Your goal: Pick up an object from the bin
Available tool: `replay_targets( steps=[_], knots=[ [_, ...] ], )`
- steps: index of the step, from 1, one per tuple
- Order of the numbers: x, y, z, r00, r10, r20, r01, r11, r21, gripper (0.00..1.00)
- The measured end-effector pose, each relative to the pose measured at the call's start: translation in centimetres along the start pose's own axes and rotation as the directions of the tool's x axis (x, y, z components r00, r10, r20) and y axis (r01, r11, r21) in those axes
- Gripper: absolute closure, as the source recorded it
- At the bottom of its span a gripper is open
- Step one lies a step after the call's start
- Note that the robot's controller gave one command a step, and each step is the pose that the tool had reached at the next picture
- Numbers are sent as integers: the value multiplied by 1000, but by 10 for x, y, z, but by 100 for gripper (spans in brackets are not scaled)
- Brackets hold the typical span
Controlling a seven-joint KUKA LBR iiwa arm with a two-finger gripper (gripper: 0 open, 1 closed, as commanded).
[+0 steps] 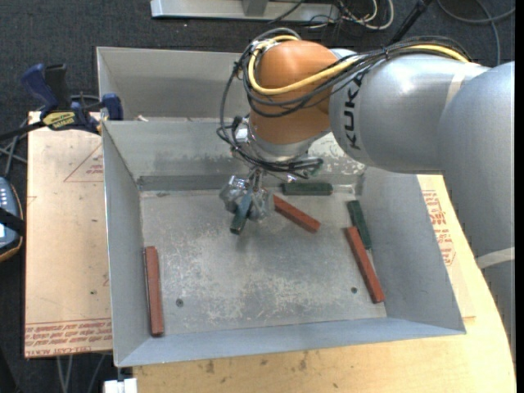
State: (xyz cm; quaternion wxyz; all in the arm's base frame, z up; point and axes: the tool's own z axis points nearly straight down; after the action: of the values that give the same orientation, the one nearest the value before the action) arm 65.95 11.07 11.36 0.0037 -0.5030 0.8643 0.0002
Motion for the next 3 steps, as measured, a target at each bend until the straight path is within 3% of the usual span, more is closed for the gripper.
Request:
replay_targets(
  steps=[1, 2, 3],
  knots=[
    [1, 1, 0, 1000, 1, -2, -1, 1000, -3, 100],
    [-2, -1, -43, 1000, 4, 0, -4, 1000, 0, 100],
    [0, 1, -23, 1000, 5, -4, -5, 1000, -5, 100]
  ],
)
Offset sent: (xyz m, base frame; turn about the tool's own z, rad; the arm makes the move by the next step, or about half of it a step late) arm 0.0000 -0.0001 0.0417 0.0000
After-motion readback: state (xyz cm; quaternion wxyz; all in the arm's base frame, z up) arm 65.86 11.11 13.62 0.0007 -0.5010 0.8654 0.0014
